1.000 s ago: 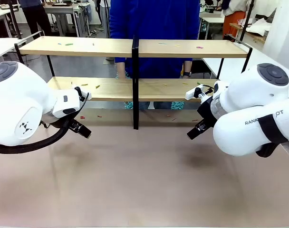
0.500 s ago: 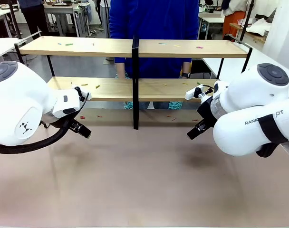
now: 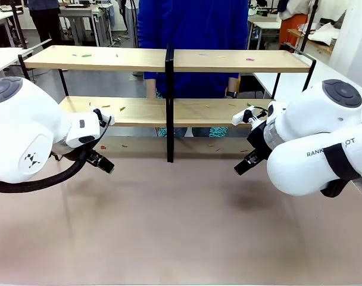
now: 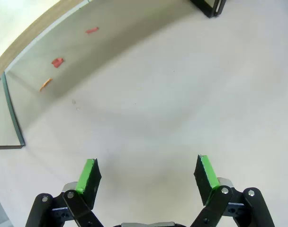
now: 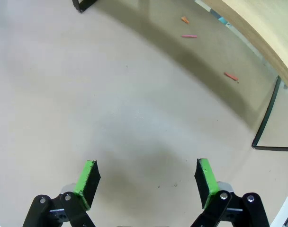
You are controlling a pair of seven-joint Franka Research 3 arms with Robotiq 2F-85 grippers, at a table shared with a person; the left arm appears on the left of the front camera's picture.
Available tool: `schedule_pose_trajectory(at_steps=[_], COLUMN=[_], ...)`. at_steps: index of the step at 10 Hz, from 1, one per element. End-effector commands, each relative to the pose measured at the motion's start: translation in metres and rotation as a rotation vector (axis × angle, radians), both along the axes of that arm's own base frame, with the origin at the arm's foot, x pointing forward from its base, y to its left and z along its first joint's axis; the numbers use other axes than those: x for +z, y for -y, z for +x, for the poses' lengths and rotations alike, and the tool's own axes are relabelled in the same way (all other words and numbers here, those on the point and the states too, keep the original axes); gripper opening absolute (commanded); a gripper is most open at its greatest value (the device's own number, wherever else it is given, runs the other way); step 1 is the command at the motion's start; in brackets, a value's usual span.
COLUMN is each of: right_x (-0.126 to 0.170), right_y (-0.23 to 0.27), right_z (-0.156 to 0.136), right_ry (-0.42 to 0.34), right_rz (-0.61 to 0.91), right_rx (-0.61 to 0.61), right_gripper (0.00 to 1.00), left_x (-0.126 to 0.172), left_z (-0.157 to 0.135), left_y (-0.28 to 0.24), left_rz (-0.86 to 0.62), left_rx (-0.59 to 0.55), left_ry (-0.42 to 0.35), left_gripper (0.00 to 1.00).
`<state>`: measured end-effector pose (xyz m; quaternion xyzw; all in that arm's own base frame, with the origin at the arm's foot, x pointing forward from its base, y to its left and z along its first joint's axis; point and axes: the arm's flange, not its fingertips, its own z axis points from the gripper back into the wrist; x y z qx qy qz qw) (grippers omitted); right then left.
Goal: Clean the shelves.
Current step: Pick up the Duster when the human hands it over.
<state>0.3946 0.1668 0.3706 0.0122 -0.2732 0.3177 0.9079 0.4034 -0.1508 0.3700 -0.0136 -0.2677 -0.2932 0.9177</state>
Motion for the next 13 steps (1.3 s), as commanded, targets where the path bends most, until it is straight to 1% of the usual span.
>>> schedule_pose_trajectory(at_steps=[1, 4, 5, 6, 7, 8, 9, 10, 11, 12, 13], right_x=[0.0, 0.0, 0.026, 0.08, 0.133, 0.181, 0.212, 0.233, 0.178, 0.178, 0.235], right_y=[0.0, 0.0, 0.004, 0.004, 0.003, 0.002, 0.0, -0.002, 0.007, 0.007, 0.008], right_z=[0.0, 0.0, -0.007, -0.024, -0.046, -0.073, -0.098, -0.126, -0.076, -0.076, -0.123], right_ry=[0.0, 0.0, -0.013, -0.029, 0.004, 0.045, 0.069, 0.155, 0.063, 0.063, 0.126], right_rz=[0.001, 0.0, -0.028, 0.043, 0.059, 0.096, 0.158, 0.186, 0.097, 0.097, 0.143], right_rx=[0.0, 0.0, -0.006, -0.037, -0.105, -0.11, -0.089, -0.072, -0.09, -0.09, -0.084], right_gripper=[1.0, 1.0, 1.0, 1.0, 1.0, 1.0, 1.0, 1.0, 1.0, 1.0, 1.0], left_x=[0.0, 0.0, 0.025, 0.075, 0.105, 0.147, 0.157, 0.157, 0.151, 0.246, 0.275], left_z=[0.0, 0.0, -0.028, -0.071, -0.107, -0.175, -0.211, -0.237, -0.238, -0.11, -0.146], left_y=[0.0, 0.0, -0.012, -0.032, -0.048, -0.063, -0.068, -0.071, -0.072, -0.026, -0.036], left_rz=[0.0, 0.0, -0.016, -0.059, -0.071, -0.085, -0.068, -0.06, -0.02, -0.074, -0.06], left_rx=[-0.001, 0.0, -0.108, -0.124, -0.123, -0.158, -0.19, -0.156, -0.087, -0.157, -0.147], left_ry=[0.0, 0.0, 0.017, 0.131, 0.224, 0.398, 0.471, 0.517, 0.544, 0.483, 0.539], left_gripper=[1.0, 1.0, 1.0, 1.0, 1.0, 1.0, 1.0, 1.0, 1.0, 1.0, 1.0])
